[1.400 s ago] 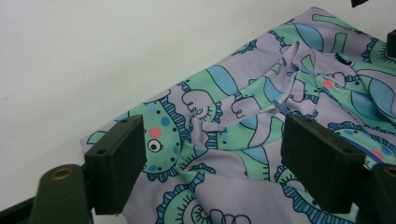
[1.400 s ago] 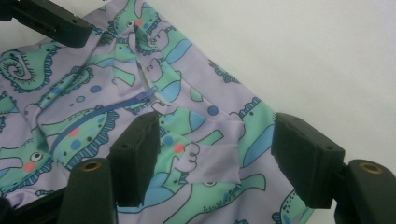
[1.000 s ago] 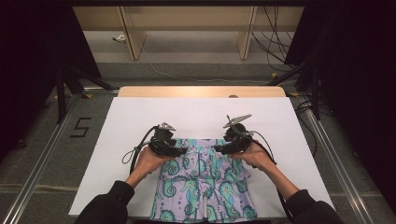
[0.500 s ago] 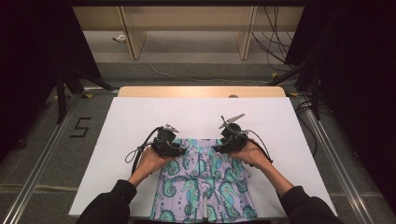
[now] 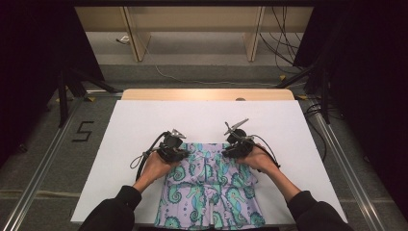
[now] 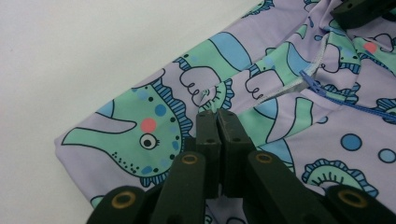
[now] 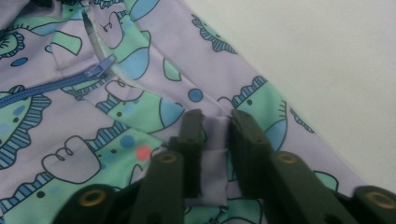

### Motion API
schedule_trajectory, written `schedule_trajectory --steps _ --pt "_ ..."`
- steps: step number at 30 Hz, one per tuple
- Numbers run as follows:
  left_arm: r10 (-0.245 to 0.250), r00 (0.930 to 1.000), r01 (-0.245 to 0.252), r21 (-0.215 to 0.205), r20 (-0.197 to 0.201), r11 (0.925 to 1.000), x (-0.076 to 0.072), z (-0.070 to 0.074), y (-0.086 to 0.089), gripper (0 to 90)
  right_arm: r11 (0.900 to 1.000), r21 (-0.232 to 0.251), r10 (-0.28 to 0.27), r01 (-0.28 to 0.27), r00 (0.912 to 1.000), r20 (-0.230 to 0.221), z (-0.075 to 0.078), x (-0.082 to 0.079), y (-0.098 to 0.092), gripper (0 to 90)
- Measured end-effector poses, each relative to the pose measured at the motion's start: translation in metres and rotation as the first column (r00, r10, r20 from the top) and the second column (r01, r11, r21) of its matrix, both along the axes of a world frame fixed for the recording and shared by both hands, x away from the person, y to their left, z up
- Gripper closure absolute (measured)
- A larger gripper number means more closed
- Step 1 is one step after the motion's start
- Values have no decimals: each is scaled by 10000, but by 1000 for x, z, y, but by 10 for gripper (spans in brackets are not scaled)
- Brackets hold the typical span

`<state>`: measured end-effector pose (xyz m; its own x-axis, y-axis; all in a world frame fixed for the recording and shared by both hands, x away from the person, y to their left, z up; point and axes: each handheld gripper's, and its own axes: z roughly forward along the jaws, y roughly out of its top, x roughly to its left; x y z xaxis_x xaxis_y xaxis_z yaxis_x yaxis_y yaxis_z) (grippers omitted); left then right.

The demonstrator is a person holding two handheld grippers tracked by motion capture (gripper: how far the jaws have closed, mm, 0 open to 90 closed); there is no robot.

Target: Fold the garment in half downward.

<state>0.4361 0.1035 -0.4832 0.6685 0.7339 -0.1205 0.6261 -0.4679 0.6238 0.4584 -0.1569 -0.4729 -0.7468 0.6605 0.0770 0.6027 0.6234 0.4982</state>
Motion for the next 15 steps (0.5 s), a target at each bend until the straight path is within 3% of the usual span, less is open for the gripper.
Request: schedule_trajectory --steps 5,11,15 --pt "-25 10000 25 -213 31 9998 0 2 2 888 9998 -19 222 -222 9997 115 1 -1 0 877" --pt "-105 9995 116 -400 292 9991 -3 9 6 889 9989 230 404 -412 9986 349 9 -5 0 890" --pt "-18 9977 68 -725 682 9973 -9 19 9 890 9969 493 581 -614 9961 659 20 -11 -3 892"
